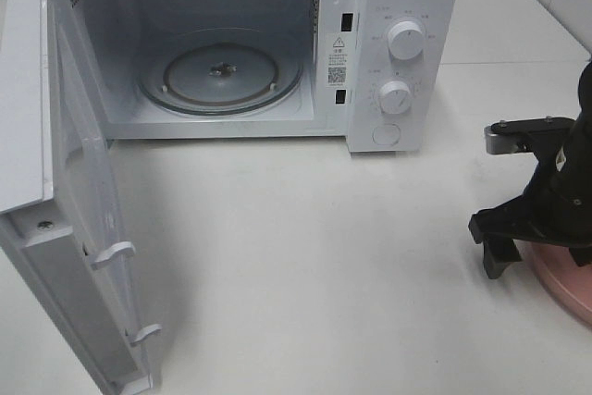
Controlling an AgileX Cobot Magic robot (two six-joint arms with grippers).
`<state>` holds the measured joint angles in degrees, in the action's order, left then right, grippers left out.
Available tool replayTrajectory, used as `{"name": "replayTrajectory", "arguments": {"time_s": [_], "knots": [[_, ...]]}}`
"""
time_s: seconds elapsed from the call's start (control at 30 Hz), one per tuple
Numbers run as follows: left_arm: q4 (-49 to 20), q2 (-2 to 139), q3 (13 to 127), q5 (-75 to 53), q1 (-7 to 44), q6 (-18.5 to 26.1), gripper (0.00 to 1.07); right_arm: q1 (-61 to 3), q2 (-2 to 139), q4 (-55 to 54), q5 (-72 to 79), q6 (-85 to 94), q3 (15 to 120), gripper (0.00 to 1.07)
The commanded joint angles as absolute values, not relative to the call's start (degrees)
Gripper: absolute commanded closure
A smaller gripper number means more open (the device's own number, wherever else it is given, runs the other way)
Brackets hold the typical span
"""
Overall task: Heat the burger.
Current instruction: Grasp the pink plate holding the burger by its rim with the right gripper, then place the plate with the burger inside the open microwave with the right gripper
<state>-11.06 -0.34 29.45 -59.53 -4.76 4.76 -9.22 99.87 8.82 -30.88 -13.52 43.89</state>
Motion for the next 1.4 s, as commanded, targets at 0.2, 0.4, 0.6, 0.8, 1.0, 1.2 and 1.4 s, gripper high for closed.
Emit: {"name": "replayTrajectory", "arguments": {"time_s": [0.2, 0.4, 0.6, 0.8, 1.0, 1.2, 1.4], "knots": [[-11.0, -1.5, 29.3, -59.1, -4.6, 4.8, 0.06, -8.0, 103.2, 9.6, -29.5, -14.2, 44.3, 0.20], [-11.0, -1.5, 29.3, -59.1, -4.6, 4.8, 0.06, -8.0, 103.4, 9.6, -29.0, -14.2, 44.3, 0.24], [-11.0, -1.5, 29.3, -59.1, -4.6, 4.8, 0.06, -8.0, 103.4, 9.6, -29.5, -14.2, 44.3, 0.45], [-11.0, -1.5, 29.3, -59.1, -4.6, 4.8, 0.06, -8.0, 103.4, 10.1, -30.0, -14.2, 44.3, 0.67], [-11.0, -1.5, 29.3, -59.1, -4.6, 4.8, 0.06, -8.0, 103.4, 12.2, -30.0, -14.2, 44.3, 0.96], [-11.0, -1.5, 29.3, -59.1, -4.6, 4.8, 0.06, -8.1, 103.4, 12.0, -29.1, -14.4, 44.3, 1.07], [-11.0, -1.5, 29.3, -59.1, -4.6, 4.8, 0.06, -8.1, 103.4, 12.0, -29.6, -14.7, 44.3, 1.07]]}}
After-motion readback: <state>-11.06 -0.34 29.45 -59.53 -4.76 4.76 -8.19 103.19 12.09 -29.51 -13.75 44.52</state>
